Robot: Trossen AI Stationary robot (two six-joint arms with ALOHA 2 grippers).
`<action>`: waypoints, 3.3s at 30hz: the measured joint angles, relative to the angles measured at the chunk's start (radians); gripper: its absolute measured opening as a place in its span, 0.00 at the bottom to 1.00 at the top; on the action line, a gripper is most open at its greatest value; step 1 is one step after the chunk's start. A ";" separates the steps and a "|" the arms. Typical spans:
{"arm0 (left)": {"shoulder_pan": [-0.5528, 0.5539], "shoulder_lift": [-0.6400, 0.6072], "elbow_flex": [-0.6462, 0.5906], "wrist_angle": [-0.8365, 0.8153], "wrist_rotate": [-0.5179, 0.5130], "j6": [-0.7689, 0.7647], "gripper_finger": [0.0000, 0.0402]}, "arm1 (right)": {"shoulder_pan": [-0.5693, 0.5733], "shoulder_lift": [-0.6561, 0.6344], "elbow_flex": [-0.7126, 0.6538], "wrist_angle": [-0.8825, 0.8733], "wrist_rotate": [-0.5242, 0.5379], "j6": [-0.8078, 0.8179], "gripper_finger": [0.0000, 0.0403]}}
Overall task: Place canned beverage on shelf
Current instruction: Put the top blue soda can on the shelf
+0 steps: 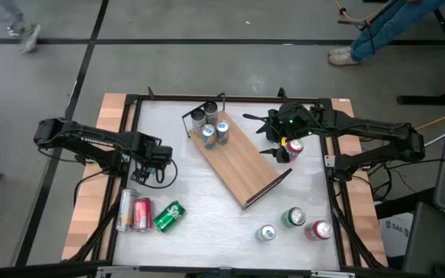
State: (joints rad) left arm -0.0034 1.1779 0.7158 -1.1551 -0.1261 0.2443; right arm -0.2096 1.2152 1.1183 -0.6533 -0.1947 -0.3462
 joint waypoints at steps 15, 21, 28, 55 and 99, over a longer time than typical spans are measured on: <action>0.000 0.242 0.000 0.060 -0.021 0.002 0.82 | 0.000 0.000 0.000 -0.001 0.000 0.000 0.85; 0.000 0.293 0.000 0.071 -0.048 0.001 0.76 | 0.000 0.000 0.000 -0.001 0.000 0.000 0.85; -0.001 0.303 0.000 0.082 -0.054 -0.004 0.60 | 0.000 0.000 0.000 -0.001 0.000 0.000 0.85; -0.057 0.259 0.123 0.622 -0.222 -0.565 0.54 | 0.000 0.000 0.000 0.000 0.000 0.000 0.85; -0.152 0.561 0.121 1.840 -0.615 -0.497 0.54 | 0.000 0.000 0.000 0.079 0.000 0.000 0.85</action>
State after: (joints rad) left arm -0.1552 1.7393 0.8371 0.6853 -0.7414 -0.2523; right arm -0.2092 1.2155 1.1183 -0.5740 -0.1947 -0.3462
